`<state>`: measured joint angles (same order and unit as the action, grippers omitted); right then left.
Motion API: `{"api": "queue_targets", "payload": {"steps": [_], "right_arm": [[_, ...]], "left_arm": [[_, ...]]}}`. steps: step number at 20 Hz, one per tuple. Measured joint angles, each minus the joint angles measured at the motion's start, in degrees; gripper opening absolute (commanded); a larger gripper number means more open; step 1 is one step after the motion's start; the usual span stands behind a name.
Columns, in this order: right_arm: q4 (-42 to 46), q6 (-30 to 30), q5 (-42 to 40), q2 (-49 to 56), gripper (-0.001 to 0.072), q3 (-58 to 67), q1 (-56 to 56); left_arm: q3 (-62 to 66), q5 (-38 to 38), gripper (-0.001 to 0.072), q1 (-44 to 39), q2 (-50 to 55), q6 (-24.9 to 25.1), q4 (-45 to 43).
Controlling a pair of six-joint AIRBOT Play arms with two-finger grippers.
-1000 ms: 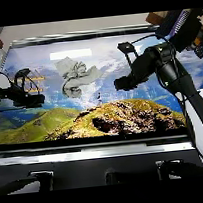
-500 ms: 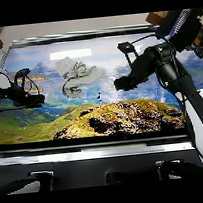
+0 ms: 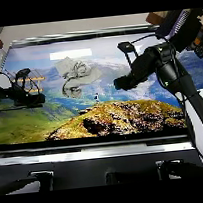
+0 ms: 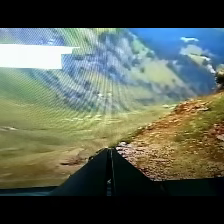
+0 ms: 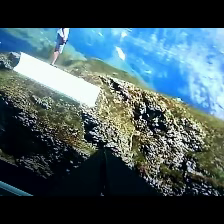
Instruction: Fold the clothes and pants, and hang the long-sleeved shirts on hangers.
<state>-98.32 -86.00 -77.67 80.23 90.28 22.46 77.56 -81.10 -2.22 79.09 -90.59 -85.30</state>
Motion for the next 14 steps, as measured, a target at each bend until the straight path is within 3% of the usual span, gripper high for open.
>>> {"api": "queue_targets", "payload": {"steps": [2,3,6,11,14], "right_arm": [[-0.07,0.00,1.09,0.00,0.0041,0.00,0.00],[-0.11,0.00,1.62,0.00,0.0041,0.00,0.00],[-0.61,0.70,2.86,0.00,0.0041,0.00,0.00],[-1.33,3.21,2.67,0.00,0.0041,0.00,-0.02],[-1.40,4.02,2.29,0.00,0.0041,0.00,-0.02]], "left_arm": [[0.00,1.40,0.0590,0.00,0.70,-0.39,0.02],[0.00,2.91,0.0690,0.00,1.16,-1.25,0.02],[0.00,10.38,0.0700,-0.02,2.27,-4.13,1.29],[0.59,32.92,0.0700,-1.70,5.84,-0.85,9.66],[1.51,41.51,0.0701,-2.71,10.45,0.00,11.43]]}}
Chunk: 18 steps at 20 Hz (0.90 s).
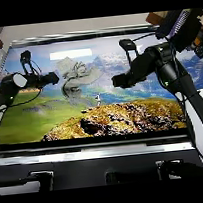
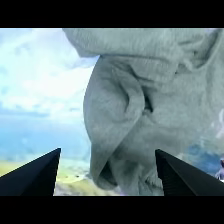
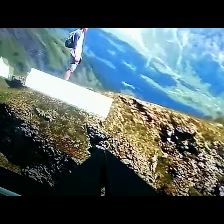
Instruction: Fold the clothes and pants, and hang the long-sleeved shirts on hangers.
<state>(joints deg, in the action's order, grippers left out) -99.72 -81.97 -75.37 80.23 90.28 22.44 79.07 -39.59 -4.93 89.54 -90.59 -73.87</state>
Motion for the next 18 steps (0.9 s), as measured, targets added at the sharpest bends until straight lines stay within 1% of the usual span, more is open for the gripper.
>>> {"api": "queue_targets", "payload": {"steps": [2,4,5,6,7,8,10,14,17,18], "right_arm": [[-0.04,0.39,0.02,0.00,0.0041,0.00,0.00],[-0.11,0.59,0.22,0.00,0.0041,0.00,0.00],[-0.13,0.72,0.22,0.00,0.0041,0.00,0.00],[-0.13,0.85,0.33,0.00,0.0041,0.00,0.00],[-0.13,0.98,0.37,0.00,0.0040,0.00,0.00],[-0.13,1.09,0.37,0.00,0.0040,0.00,0.00],[-0.17,2.45,-0.22,0.00,0.0040,0.04,0.00],[-0.13,3.58,-3.13,-1.29,0.0040,0.04,0.00],[1.20,2.38,-6.38,-4.28,0.0040,0.04,0.00],[1.77,1.81,-7.69,-5.73,0.0040,0.04,0.00]], "left_arm": [[2.36,2.01,0.0700,-0.85,5.03,0.24,0.52],[6.03,1.07,0.0698,-2.01,10.67,0.44,0.90],[8.04,0.02,0.0674,-2.60,13.22,0.46,0.94],[10.03,-1.38,0.0544,-3.13,15.50,0.48,1.03],[12.11,-3.13,0.0203,-3.63,17.51,0.52,1.11],[14.08,-5.35,0.0014,-4.02,18.99,0.61,1.14],[17.51,-10.73,0.0015,-4.42,20.41,0.92,1.16],[22.03,-26.18,0.0014,-5.68,18.64,2.36,3.74],[20.11,-35.52,0.0015,-10.58,14.75,1.49,9.11],[18.36,-37.18,0.0015,-13.31,13.53,0.09,10.47]]}}
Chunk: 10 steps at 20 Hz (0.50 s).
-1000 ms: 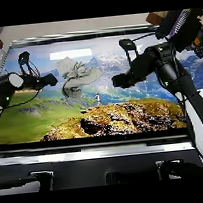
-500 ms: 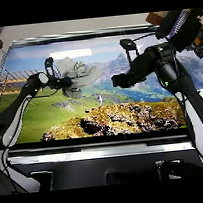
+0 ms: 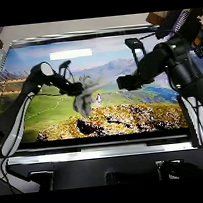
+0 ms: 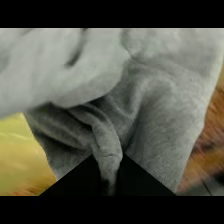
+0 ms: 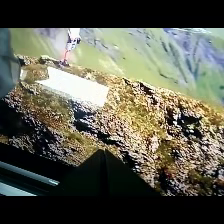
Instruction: Fold the clothes and pants, and hang the long-sleeved shirts on hangers.
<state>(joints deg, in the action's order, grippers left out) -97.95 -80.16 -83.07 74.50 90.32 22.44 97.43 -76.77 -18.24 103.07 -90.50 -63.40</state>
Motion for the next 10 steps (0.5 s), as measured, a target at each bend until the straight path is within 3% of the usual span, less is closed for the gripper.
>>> {"api": "queue_targets", "payload": {"steps": [3,4,5,6,8,9,10], "right_arm": [[1.42,-0.85,-3.76,-4.90,0.0040,0.02,0.00],[1.70,-0.92,-4.76,-6.49,0.0041,0.02,0.00],[1.92,-1.22,-5.57,-7.98,0.0045,0.04,0.00],[2.12,-1.27,-6.12,-9.42,0.0094,0.04,0.00],[2.38,-1.27,-6.56,-11.58,0.0334,0.04,0.00],[2.36,-1.09,-6.05,-12.33,0.0396,0.04,0.00],[2.25,0.59,-4.85,-12.94,0.0396,0.04,0.00]], "left_arm": [[-5.73,-0.07,0.0027,-9.66,-1.90,-4.37,2.56],[-7.13,1.40,0.0153,-12.61,-1.99,-5.95,3.17],[-8.20,3.06,0.0460,-15.23,-1.99,-7.56,3.48],[-8.76,4.37,0.0624,-17.07,-2.01,-8.83,3.98],[-8.92,6.10,0.0624,-18.86,-2.62,-10.47,4.66],[-8.68,6.34,0.0624,-18.69,-3.34,-10.73,4.85],[-8.41,6.27,0.0624,-17.75,-4.66,-10.73,5.05]]}}
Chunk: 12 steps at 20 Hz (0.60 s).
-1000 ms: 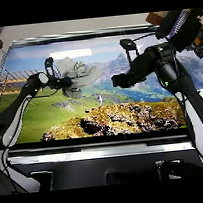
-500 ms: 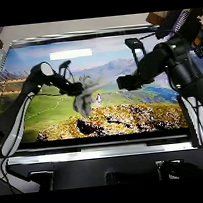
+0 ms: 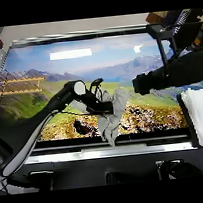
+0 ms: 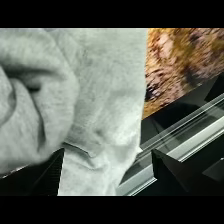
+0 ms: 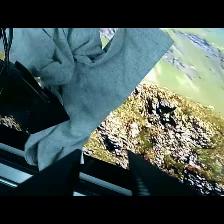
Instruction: Fold the clothes and pants, and hang the long-sleeved shirts on hangers.
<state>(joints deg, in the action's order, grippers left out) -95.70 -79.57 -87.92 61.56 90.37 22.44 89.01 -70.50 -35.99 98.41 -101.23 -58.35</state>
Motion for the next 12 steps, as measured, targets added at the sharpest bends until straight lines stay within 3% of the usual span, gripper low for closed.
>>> {"api": "queue_targets", "payload": {"steps": [5,8,10,12], "right_arm": [[3.76,10.69,11.43,-1.33,0.0391,1.46,-1.46],[4.63,17.31,15.08,0.31,0.0399,2.12,-11.67],[-4.07,15.34,13.81,4.39,0.0491,1.53,-21.88],[-16.81,8.76,11.13,10.03,0.0498,-0.87,-29.75]], "left_arm": [[-0.24,-4.70,0.0624,12.46,-11.69,0.46,-4.96],[-3.98,-8.13,0.0624,23.15,-21.05,1.60,-7.89],[-7.85,-9.14,0.0624,29.00,-26.45,2.32,-8.83],[-12.17,-9.86,0.0624,33.18,-30.58,3.02,-9.05]]}}
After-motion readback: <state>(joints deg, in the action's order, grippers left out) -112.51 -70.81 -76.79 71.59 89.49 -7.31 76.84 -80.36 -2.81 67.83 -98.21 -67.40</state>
